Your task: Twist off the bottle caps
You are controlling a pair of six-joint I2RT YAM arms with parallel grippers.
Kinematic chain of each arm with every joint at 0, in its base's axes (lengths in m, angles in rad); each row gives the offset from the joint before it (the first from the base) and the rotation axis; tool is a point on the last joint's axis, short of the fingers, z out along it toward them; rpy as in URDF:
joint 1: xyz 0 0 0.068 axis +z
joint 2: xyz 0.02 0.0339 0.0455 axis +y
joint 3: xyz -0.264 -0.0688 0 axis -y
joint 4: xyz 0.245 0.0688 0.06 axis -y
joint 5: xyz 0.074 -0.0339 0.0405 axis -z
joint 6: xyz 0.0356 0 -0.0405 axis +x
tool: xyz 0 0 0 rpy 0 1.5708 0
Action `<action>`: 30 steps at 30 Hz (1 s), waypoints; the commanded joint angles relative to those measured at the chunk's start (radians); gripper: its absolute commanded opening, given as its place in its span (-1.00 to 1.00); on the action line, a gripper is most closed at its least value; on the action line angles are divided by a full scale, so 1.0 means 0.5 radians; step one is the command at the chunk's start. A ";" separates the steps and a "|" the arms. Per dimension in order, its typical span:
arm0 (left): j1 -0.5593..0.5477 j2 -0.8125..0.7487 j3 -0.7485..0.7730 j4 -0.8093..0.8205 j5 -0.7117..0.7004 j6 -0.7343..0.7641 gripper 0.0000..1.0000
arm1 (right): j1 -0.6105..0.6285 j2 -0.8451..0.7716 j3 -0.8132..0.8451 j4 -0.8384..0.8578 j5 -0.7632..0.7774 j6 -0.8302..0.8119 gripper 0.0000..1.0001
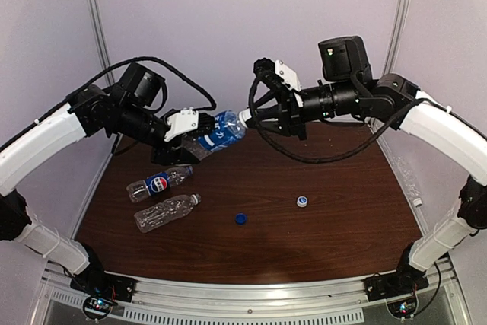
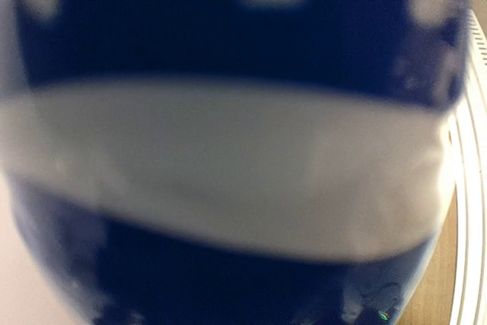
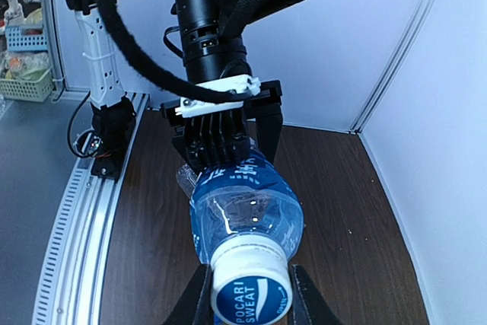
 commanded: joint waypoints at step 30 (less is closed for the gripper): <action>-0.013 0.018 0.045 0.139 -0.154 -0.136 -0.18 | -0.069 -0.364 -0.413 0.303 0.525 1.983 0.99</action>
